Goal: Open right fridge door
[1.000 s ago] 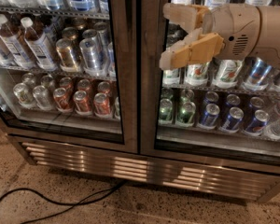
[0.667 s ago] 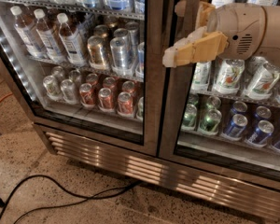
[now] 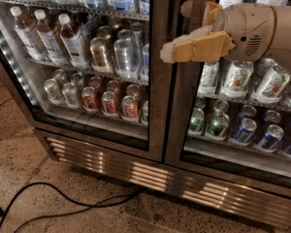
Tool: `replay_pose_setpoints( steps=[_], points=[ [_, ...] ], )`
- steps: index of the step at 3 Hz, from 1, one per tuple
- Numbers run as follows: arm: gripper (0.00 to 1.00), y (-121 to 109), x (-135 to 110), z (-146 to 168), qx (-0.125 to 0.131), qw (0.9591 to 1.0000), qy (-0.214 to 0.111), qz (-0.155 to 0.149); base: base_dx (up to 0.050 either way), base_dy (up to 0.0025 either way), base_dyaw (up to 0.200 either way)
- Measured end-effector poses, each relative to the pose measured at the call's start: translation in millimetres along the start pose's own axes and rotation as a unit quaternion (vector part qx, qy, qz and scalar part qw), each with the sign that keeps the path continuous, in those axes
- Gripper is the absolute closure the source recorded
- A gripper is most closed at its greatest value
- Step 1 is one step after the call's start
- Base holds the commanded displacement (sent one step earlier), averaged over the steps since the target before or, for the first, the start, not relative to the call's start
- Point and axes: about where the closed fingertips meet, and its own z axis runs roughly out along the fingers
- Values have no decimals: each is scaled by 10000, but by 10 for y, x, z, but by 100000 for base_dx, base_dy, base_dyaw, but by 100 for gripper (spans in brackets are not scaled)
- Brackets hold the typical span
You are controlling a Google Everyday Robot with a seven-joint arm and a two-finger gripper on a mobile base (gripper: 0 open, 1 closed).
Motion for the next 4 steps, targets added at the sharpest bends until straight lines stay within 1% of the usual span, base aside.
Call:
replay_pose_setpoints(
  steps=[3, 4],
  points=[
    [88, 0, 0, 1, -1, 10000, 0, 0, 0, 0, 0],
    [100, 1, -1, 1, -1, 10000, 0, 0, 0, 0, 0]
  ],
)
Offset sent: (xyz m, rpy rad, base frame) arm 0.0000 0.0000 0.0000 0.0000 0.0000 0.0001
